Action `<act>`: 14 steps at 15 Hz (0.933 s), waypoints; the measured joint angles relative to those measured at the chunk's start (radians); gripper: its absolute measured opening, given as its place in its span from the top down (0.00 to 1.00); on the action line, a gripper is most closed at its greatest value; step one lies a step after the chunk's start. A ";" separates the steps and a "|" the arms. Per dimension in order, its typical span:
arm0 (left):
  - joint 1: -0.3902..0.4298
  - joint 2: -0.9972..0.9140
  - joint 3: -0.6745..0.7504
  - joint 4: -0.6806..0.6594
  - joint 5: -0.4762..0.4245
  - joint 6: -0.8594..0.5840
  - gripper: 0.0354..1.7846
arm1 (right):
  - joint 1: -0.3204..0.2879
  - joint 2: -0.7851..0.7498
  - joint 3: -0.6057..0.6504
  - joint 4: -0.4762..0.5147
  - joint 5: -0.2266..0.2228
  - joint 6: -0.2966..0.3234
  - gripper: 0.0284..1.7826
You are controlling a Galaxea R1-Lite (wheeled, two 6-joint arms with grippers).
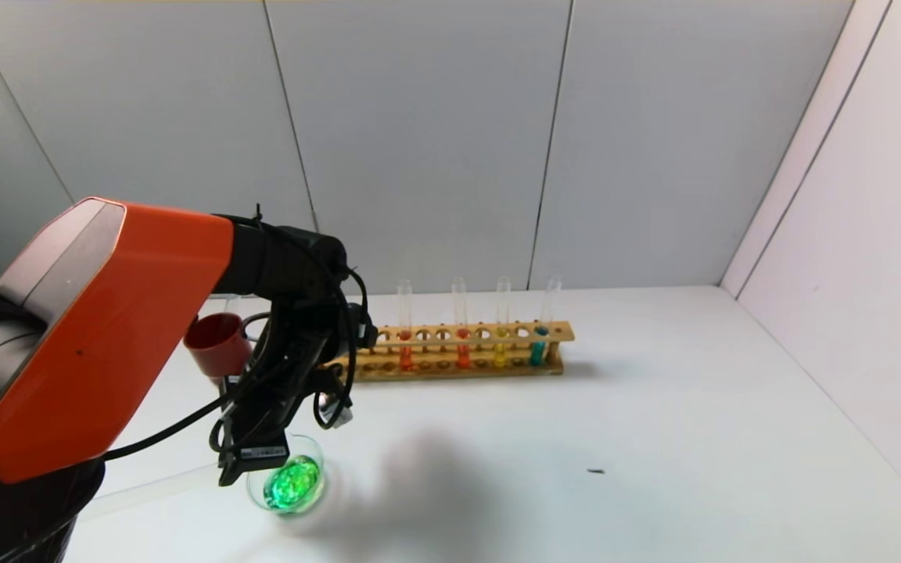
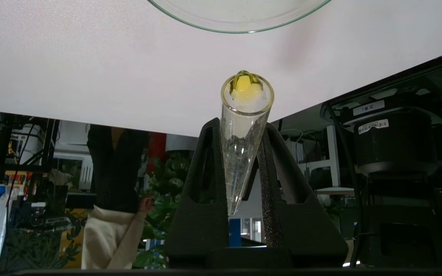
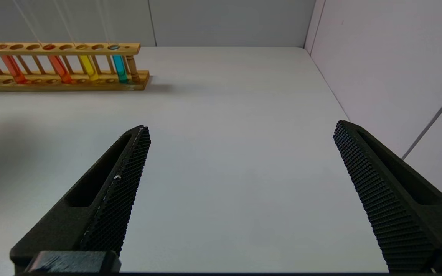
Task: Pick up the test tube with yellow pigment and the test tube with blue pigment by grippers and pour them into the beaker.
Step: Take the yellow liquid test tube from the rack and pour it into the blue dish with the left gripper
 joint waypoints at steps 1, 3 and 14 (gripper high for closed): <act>-0.001 0.008 -0.007 0.003 0.007 -0.002 0.85 | 0.000 0.000 0.000 0.000 0.000 0.000 0.02; -0.007 0.019 -0.013 0.007 0.010 -0.004 0.85 | 0.000 0.000 0.000 0.000 0.000 0.000 0.02; -0.017 0.041 -0.029 0.009 0.046 -0.018 0.85 | 0.000 0.000 0.000 0.000 0.000 0.000 0.02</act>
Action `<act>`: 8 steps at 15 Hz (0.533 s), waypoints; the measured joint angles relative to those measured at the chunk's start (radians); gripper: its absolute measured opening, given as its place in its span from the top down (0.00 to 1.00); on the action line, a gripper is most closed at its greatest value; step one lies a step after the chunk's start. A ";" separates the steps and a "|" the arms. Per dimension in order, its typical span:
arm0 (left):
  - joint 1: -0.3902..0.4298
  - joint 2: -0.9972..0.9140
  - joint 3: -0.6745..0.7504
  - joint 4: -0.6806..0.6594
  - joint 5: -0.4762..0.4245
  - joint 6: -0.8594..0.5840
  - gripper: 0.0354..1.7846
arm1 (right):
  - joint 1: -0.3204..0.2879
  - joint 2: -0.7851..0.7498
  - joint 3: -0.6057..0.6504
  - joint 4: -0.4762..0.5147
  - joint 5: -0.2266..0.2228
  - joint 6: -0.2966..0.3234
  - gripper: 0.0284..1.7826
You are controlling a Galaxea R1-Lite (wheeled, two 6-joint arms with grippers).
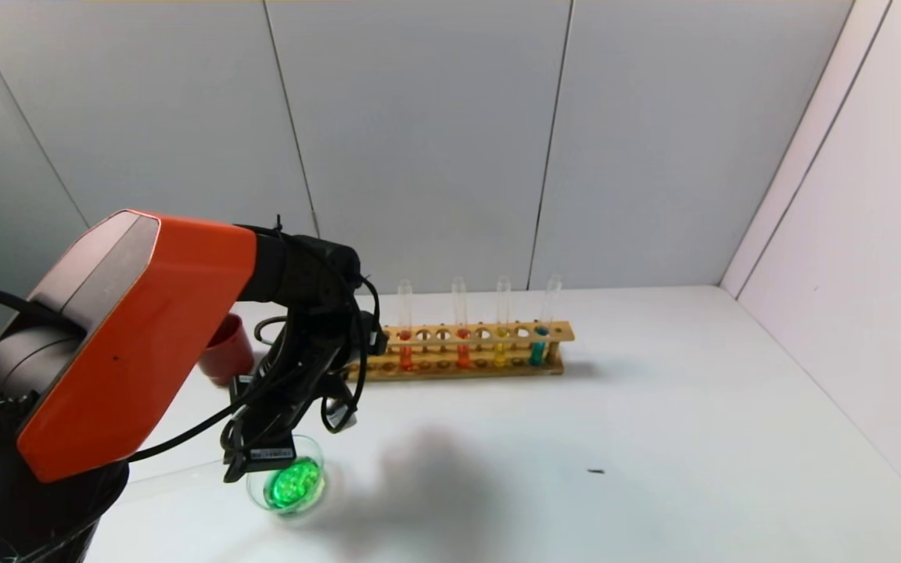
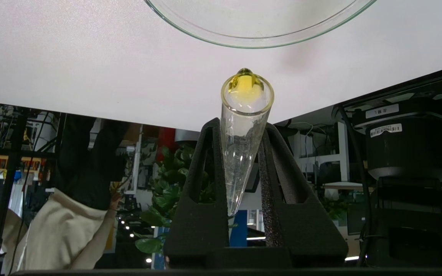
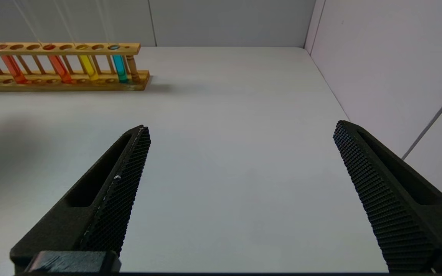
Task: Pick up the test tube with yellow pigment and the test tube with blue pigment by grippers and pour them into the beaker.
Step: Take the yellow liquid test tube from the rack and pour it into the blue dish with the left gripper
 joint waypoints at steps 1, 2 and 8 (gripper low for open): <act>0.000 0.000 0.000 0.000 0.000 -0.001 0.85 | 0.000 0.000 0.000 0.000 0.000 0.000 0.02; 0.000 0.000 0.000 0.000 0.000 -0.001 0.85 | 0.000 0.000 0.000 0.000 0.000 0.000 0.02; -0.010 0.009 -0.002 0.030 0.041 -0.008 0.85 | 0.000 0.000 0.000 0.000 0.000 0.000 0.02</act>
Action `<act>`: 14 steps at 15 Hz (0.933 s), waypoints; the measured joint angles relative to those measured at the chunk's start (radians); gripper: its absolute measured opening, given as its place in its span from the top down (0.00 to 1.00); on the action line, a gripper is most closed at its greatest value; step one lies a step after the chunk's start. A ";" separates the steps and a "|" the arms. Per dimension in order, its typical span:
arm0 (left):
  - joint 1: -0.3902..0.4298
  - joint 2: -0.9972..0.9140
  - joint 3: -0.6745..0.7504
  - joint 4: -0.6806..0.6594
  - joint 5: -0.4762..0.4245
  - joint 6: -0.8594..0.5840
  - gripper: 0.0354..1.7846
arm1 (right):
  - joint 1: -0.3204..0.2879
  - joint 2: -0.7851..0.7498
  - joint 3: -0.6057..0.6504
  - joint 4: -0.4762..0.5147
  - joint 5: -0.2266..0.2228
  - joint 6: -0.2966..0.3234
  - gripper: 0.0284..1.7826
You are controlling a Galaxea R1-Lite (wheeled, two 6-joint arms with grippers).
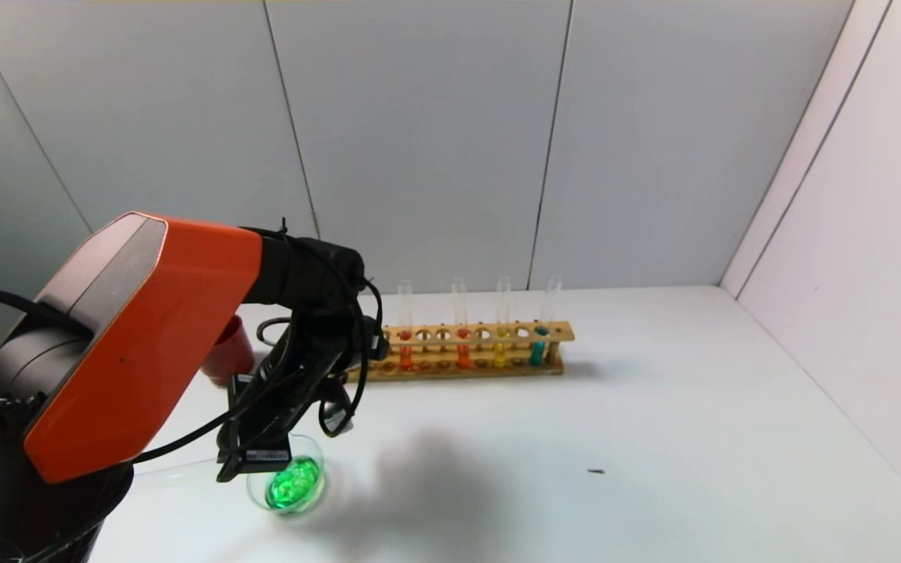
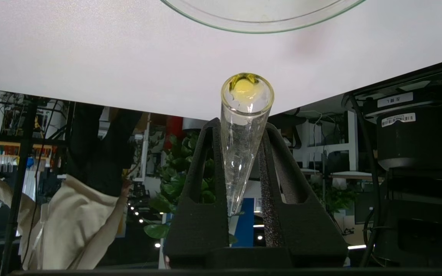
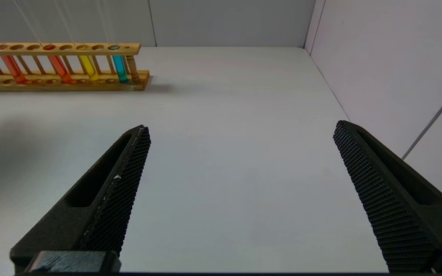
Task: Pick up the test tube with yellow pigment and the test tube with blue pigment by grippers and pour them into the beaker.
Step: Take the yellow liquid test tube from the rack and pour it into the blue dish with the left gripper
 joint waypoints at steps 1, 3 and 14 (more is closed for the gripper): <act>-0.003 0.002 -0.004 0.000 0.001 -0.003 0.85 | 0.000 0.000 0.000 0.000 0.000 0.000 0.02; -0.007 0.004 -0.012 -0.001 -0.001 -0.006 0.85 | 0.000 0.000 0.000 0.000 0.000 0.000 0.02; 0.041 -0.281 0.002 -0.058 -0.138 -0.128 0.85 | 0.000 0.000 0.000 0.000 0.000 0.000 0.02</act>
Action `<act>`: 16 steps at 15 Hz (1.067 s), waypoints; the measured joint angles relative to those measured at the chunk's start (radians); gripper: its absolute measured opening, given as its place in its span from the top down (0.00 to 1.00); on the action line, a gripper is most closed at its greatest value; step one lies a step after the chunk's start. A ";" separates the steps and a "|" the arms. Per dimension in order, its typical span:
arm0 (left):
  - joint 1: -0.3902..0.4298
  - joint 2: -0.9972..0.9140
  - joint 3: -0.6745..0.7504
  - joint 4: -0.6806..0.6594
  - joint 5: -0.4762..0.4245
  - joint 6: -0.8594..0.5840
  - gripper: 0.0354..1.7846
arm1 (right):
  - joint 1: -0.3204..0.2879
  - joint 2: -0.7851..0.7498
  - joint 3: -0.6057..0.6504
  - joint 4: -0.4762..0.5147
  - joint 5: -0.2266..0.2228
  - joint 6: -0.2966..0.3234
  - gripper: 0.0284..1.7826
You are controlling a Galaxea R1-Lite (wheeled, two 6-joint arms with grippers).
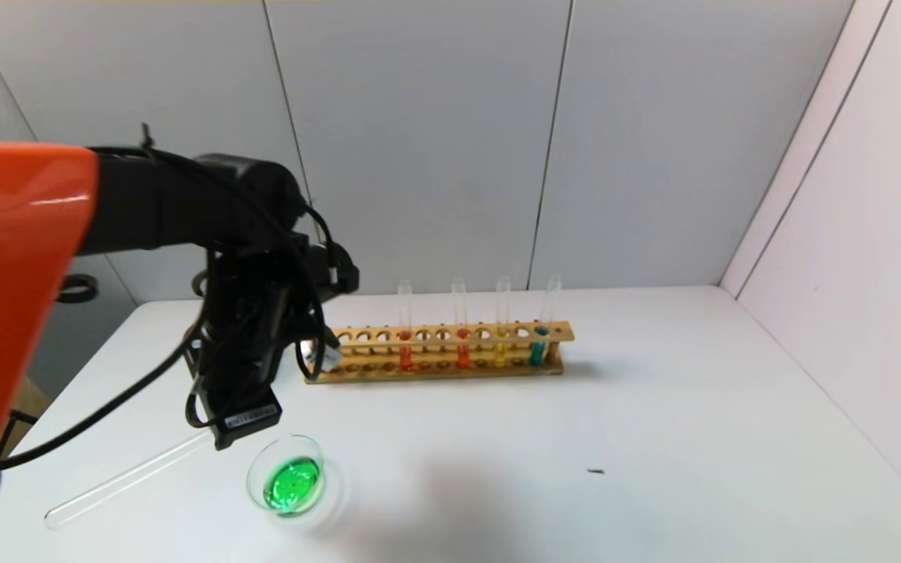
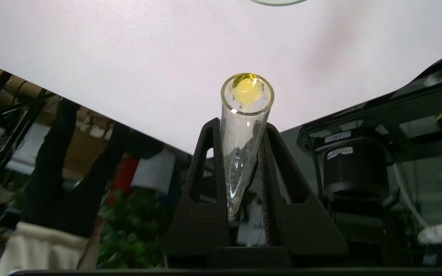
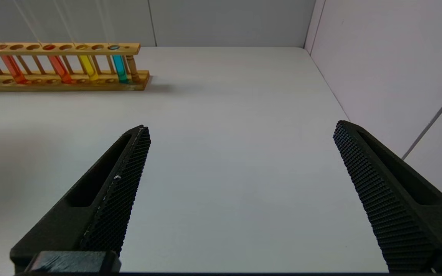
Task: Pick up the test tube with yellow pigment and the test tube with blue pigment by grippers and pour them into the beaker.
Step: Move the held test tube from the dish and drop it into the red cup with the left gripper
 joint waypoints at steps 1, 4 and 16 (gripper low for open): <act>0.033 -0.061 0.015 -0.035 -0.028 -0.001 0.85 | 0.000 0.000 0.000 0.000 0.000 0.000 0.02; 0.166 -0.237 0.100 -0.197 -0.138 -0.004 0.85 | 0.000 0.000 0.000 0.000 0.000 0.000 0.02; 0.532 -0.413 0.307 -0.981 -0.446 -0.141 0.85 | 0.000 0.000 0.000 0.000 0.000 0.000 0.02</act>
